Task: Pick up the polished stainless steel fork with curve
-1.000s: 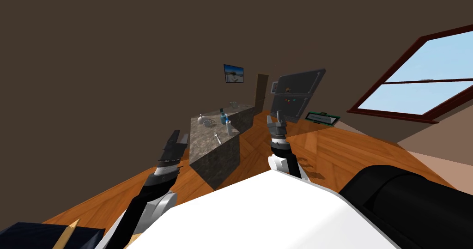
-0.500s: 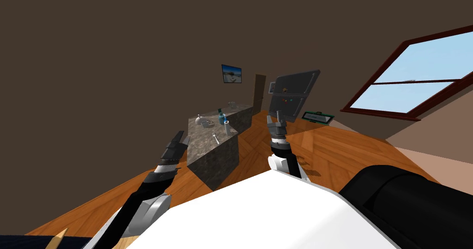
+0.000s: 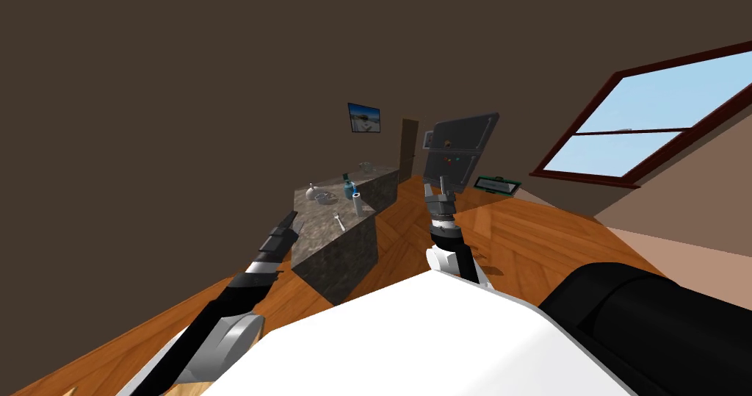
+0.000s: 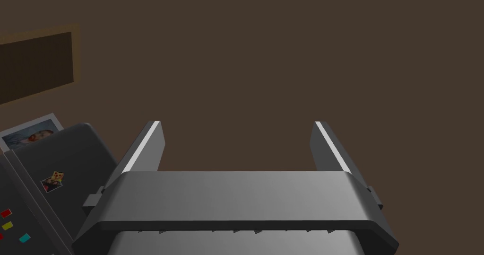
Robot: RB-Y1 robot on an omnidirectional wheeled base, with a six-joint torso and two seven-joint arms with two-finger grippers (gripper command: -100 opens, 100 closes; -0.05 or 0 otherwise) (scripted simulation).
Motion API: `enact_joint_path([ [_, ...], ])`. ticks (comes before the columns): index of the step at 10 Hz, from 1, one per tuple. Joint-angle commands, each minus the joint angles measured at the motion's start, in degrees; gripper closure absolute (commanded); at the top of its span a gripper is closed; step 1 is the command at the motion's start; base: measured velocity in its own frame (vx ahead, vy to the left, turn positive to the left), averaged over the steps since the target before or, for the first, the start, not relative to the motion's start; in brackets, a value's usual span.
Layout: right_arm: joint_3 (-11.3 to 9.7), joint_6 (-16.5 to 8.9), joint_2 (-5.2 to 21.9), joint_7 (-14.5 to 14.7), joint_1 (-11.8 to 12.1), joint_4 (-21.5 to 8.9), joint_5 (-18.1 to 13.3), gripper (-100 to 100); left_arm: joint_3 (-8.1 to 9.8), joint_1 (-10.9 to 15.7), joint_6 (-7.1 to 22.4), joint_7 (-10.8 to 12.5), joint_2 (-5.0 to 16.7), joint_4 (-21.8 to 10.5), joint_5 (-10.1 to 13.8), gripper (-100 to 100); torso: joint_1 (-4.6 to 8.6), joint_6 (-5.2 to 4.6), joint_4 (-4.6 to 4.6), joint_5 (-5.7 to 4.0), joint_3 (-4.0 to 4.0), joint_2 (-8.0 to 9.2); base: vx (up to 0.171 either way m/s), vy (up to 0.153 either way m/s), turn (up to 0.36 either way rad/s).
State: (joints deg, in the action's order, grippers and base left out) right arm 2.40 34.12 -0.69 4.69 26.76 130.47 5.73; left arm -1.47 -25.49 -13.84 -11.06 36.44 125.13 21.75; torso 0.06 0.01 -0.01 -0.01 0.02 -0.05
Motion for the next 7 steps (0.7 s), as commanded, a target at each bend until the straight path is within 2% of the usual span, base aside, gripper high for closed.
enact_joint_path([
  [1, 0.0, 0.0, 0.0, 0.0, 0.0, 0.0, 0.0, 0, 0.35, -0.31, 2.77, -0.22, 2.86, -0.65, 2.1, -100, 0.0, 0.0, 0.0, 0.0, 0.0, 0.0, 0.015, -0.024, -0.095],
  [2, 0.0, 0.0, 0.0, 0.0, 0.0, 0.0, 0.0, 0, 0.35, -0.31, 2.77, -0.22, 3.31, -0.65, 2.1, -100, 0.01, -0.02, -0.01, 0.0, 0.01, -0.02, 0.01, -0.019, -0.058],
  [3, 0.0, 0.0, 0.0, 0.0, 0.0, 0.0, 0.0, 0, 0.58, -0.56, 5.24, -0.55, 5.74, -1.27, 3.84, -100, 0.0, 0.0, 0.0, 0.0, 0.01, -0.01, 0.015, -0.029, -0.106],
  [4, 0.0, 0.0, 0.0, 0.0, 0.0, 0.0, 0.0, 0, 0.58, -0.56, 5.38, -0.55, 5.98, -1.27, 3.84, -100, 0.03, -0.02, -0.01, 0.0, 0.01, -0.02, 0.016, -0.022, -0.071],
  [5, 0.0, 0.0, 0.0, 0.0, 0.0, 0.0, 0.0, 0, 0.84, -0.86, 7.42, -0.9, 8.44, -1.92, 5.56, -100, 0.02, 0.0, 0.0, -0.01, 0.01, -0.02, 0.025, -0.03, -0.111],
  [6, 0.0, 0.0, 0.0, 0.0, 0.0, 0.0, 0.0, 0, 0.84, -0.86, 8.12, -0.9, 8.61, -1.92, 5.56, -100, 0.04, -0.02, -0.01, -0.01, 0.03, -0.06, 0.021, -0.024, -0.068],
  [7, 0.0, 0.0, 0.0, 0.0, 0.0, 0.0, 0.0, 0, 1.11, -1.21, 10.43, -1.29, 10.96, -2.6, 7.24, -100, 0.03, 0.0, -0.01, -0.01, 0.03, -0.05, 0.027, -0.032, -0.136],
])
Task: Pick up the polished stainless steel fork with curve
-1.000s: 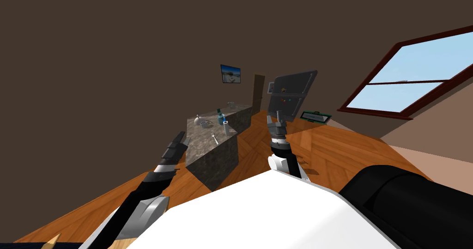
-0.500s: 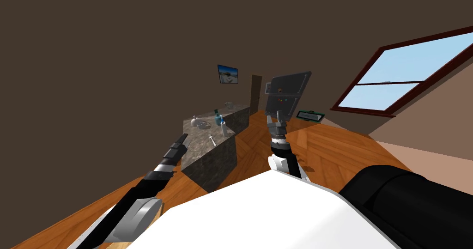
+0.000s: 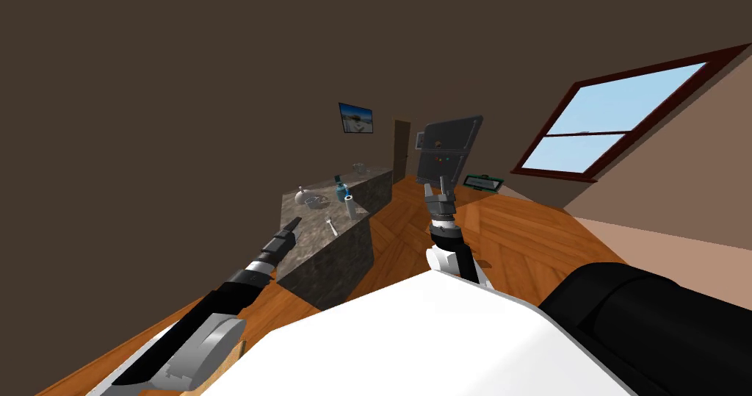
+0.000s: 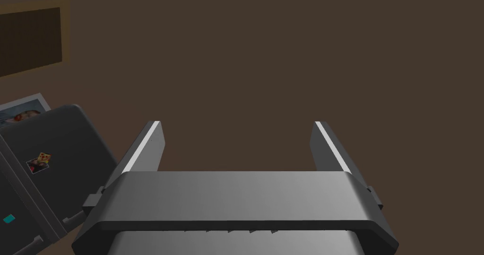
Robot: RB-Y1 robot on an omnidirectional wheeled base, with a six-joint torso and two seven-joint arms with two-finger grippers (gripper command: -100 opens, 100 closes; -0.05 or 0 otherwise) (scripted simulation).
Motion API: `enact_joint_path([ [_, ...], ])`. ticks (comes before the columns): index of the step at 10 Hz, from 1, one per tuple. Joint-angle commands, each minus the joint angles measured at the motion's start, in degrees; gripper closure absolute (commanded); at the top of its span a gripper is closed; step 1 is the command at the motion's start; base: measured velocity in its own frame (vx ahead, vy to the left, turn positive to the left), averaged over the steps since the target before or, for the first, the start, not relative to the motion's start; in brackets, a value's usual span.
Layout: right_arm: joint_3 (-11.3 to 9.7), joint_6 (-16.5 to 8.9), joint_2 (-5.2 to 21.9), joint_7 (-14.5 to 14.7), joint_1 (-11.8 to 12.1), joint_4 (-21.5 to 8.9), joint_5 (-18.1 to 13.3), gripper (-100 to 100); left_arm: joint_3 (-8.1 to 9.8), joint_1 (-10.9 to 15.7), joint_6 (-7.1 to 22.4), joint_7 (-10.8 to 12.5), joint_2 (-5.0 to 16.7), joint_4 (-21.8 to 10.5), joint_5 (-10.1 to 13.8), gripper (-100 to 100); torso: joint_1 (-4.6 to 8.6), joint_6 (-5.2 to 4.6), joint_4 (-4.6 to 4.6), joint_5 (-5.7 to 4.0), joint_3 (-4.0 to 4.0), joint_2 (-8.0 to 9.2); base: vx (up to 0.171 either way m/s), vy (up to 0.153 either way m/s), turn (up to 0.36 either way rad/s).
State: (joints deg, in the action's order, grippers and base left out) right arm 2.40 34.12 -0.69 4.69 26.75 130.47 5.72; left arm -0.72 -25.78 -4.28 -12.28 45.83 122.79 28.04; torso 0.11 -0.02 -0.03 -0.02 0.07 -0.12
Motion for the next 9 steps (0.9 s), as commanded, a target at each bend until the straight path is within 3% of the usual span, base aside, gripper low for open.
enact_joint_path([
  [1, 0.0, 0.0, 0.0, 0.0, 0.0, 0.0, 0.0, 0, 0.36, -0.91, 1.41, -0.07, 1.81, -0.26, 0.95, -100, 0.0, 0.0, 0.0, 0.0, 0.0, 0.0, 0.031, -0.027, -0.068],
  [3, 0.0, 0.0, 0.0, 0.0, 0.0, 0.0, 0.0, 0, 0.92, -1.77, 5.96, -0.92, 5.66, -1.72, 4.18, -100, 0.01, 0.01, 0.0, 0.0, 0.01, -0.01, 0.039, -0.041, -0.171],
  [4, 0.0, 0.0, 0.0, 0.0, 0.0, 0.0, 0.0, 0, 0.92, -1.77, 7.25, -0.92, 6.82, -1.72, 4.18, -100, 0.05, 0.0, -0.01, -0.01, 0.03, -0.05, 0.049, -0.04, -0.088],
  [7, 0.01, 0.0, 0.0, 0.0, 0.01, 0.0, 0.0, 0, 1.48, -2.85, 12.68, -1.85, 11.22, -3.27, 7.19, -100, -0.01, 0.04, -0.02, 0.0, 0.06, -0.09, 0.062, -0.029, -0.124],
  [8, 0.0, 0.0, 0.0, 0.0, 0.01, 0.0, 0.0, 0, 1.48, -2.85, 13.67, -1.85, 11.49, -3.27, 7.19, -100, -0.01, 0.01, -0.03, 0.01, 0.09, -0.15, 0.048, -0.024, -0.082],
  [9, 0.01, 0.0, 0.0, 0.0, 0.01, 0.0, 0.0, 0, 1.75, -3.45, 16.56, -2.34, 13.09, -4.07, 8.61, -100, -0.01, 0.05, -0.02, 0.0, 0.05, -0.08, 0.059, -0.039, -0.147],
])
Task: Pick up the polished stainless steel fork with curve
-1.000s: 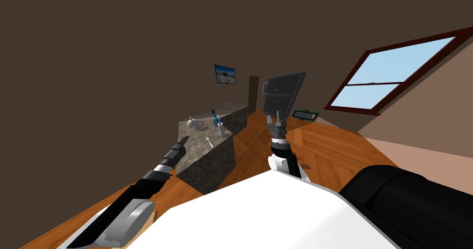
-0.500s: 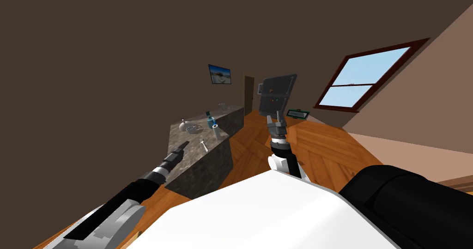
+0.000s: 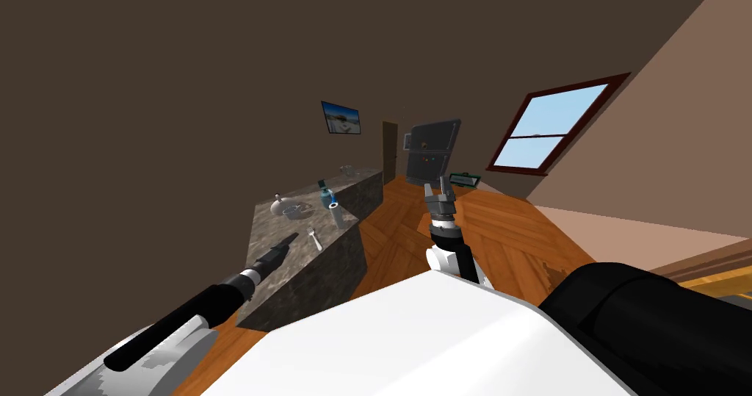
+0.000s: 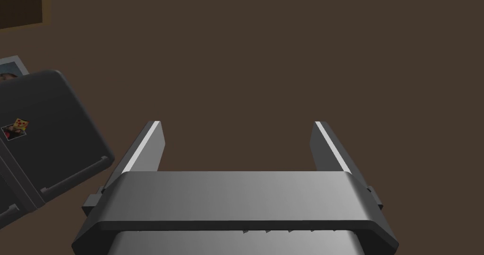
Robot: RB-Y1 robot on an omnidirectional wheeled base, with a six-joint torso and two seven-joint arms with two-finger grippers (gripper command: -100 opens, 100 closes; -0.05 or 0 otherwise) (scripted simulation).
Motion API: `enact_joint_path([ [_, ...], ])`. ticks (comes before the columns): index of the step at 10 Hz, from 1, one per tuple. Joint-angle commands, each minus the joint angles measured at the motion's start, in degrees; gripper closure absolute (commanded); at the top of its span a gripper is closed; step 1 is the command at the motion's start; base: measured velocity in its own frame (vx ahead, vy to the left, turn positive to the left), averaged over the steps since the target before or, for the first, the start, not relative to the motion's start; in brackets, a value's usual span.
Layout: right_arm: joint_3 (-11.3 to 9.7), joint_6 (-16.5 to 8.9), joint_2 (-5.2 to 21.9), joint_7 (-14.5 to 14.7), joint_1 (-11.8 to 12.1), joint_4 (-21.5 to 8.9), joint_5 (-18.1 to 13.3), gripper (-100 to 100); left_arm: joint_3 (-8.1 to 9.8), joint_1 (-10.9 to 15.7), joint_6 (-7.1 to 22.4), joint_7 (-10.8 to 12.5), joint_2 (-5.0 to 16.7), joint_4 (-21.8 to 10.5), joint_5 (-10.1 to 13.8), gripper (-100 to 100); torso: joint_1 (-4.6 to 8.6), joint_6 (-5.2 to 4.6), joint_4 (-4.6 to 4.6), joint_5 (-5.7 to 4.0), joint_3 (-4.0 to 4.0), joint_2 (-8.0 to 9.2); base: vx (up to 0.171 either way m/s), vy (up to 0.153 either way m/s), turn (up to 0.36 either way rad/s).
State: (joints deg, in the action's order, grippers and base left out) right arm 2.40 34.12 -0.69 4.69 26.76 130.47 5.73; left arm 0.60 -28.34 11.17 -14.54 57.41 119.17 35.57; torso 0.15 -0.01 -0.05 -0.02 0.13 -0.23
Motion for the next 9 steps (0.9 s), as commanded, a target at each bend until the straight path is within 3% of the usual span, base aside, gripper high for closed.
enact_joint_path([
  [1, 0.0, 0.0, 0.0, 0.0, 0.0, 0.0, 0.0, 0, 0.43, -0.9, 1.41, -0.08, 2.11, -0.45, 1.08, -100, 0.0, 0.0, 0.0, 0.0, 0.0, 0.0, 0.048, -0.032, -0.095],
  [2, 0.0, 0.0, 0.0, 0.0, 0.0, 0.0, 0.0, 0, 0.7, -1.53, 4.03, -0.59, 3.83, -1.27, 2.42, -100, -0.01, 0.03, 0.01, -0.01, -0.02, 0.05, 0.055, -0.045, -0.17],
  [4, 0.0, 0.0, 0.0, 0.0, 0.0, 0.0, 0.0, 0, 0.7, -1.53, 4.62, -0.59, 4.2, -1.27, 2.42, -100, -0.01, 0.04, 0.01, 0.0, -0.03, 0.05, 0.036, -0.017, -0.03],
  [5, 0.01, 0.0, 0.0, 0.0, 0.0, 0.0, 0.0, 0, 0.97, -2.2, 6.87, -1.1, 6.19, -2.09, 3.68, -100, -0.07, 0.05, 0.03, 0.01, -0.07, 0.13, 0.054, -0.017, -0.168],
  [6, 0.0, 0.0, 0.0, 0.0, 0.0, 0.0, 0.0, 0, 0.97, -2.2, 7.83, -1.1, 6.19, -2.09, 3.68, -100, -0.05, 0.0, 0.01, 0.01, -0.03, 0.05, 0.053, -0.018, -0.102],
  [8, 0.0, 0.0, 0.0, 0.0, 0.0, 0.0, 0.0, 0, 1.48, -3.62, 12.43, -2.13, 9.45, -3.72, 5.98, -100, 0.02, 0.01, 0.0, -0.01, 0.01, -0.02, 0.1, -0.049, -0.201],
  [9, 0.0, 0.0, 0.0, 0.0, 0.01, 0.0, 0.0, 0, 1.48, -3.62, 14.16, -2.13, 9.79, -3.72, 5.98, -100, 0.08, 0.0, -0.04, -0.02, 0.1, -0.18, 0.095, -0.029, -0.088],
])
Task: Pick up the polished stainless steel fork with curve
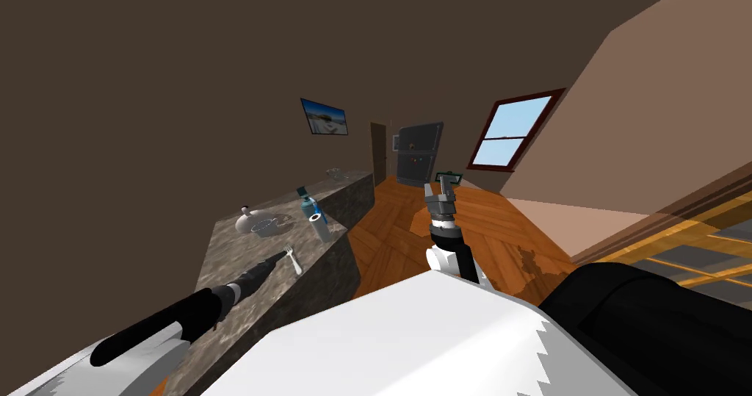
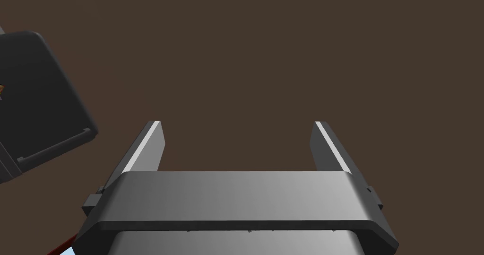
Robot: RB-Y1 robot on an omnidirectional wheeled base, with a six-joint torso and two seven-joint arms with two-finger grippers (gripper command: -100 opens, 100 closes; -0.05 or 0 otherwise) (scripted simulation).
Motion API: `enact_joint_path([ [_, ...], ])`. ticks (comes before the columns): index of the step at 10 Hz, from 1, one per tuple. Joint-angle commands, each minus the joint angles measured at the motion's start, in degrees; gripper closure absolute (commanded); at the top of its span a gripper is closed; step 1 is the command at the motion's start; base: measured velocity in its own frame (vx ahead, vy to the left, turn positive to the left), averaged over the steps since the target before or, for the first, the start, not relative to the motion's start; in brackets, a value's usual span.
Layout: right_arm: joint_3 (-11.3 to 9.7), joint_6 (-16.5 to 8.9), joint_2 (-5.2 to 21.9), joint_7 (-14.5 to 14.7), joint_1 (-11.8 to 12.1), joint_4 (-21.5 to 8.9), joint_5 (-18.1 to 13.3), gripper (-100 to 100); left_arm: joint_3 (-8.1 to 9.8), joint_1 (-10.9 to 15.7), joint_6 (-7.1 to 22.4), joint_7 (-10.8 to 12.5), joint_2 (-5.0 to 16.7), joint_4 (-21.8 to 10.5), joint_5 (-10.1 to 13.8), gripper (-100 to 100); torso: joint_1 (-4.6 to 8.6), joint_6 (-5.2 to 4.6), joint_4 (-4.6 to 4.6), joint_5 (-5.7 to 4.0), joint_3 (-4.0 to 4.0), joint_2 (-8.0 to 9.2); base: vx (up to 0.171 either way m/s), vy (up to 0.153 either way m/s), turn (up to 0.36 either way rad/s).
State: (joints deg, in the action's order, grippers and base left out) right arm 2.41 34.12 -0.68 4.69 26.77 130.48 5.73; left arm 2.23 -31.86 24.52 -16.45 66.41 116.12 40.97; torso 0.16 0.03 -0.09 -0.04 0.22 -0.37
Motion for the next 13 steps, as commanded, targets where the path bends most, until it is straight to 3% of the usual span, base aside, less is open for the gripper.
enact_joint_path([
  [1, 0.0, 0.0, 0.0, 0.0, 0.0, 0.0, 0.0, 0, 0.08, -0.83, 2.86, -0.72, 2.39, -1.47, 1.6, -100, 0.0, 0.0, 0.0, 0.0, 0.0, 0.0, 0.078, -0.027, -0.146],
  [4, 0.0, 0.0, 0.0, 0.0, 0.0, 0.0, 0.0, 0, 0.29, -1.57, 6.86, -1.22, 3.84, -2.25, 2.55, -100, -0.06, -0.01, 0.02, 0.01, -0.05, 0.07, 0.073, -0.013, -0.108],
  [6, 0.0, 0.0, 0.0, 0.0, -0.01, 0.0, 0.0, 0, 0.64, -3.05, 11.08, -2.16, 6.28, -3.73, 4.2, -100, -0.01, -0.03, 0.03, 0.01, -0.07, 0.11, 0.084, -0.029, -0.213],
  [13, 0.0, 0.0, 0.0, 0.0, 0.0, 0.0, 0.0, 0, 1.07, -5.67, 21.37, -3.7, 9.44, -6.13, 6.49, -100, -0.04, 0.03, 0.02, 0.02, -0.05, 0.08, 0.08, -0.011, -0.106],
])
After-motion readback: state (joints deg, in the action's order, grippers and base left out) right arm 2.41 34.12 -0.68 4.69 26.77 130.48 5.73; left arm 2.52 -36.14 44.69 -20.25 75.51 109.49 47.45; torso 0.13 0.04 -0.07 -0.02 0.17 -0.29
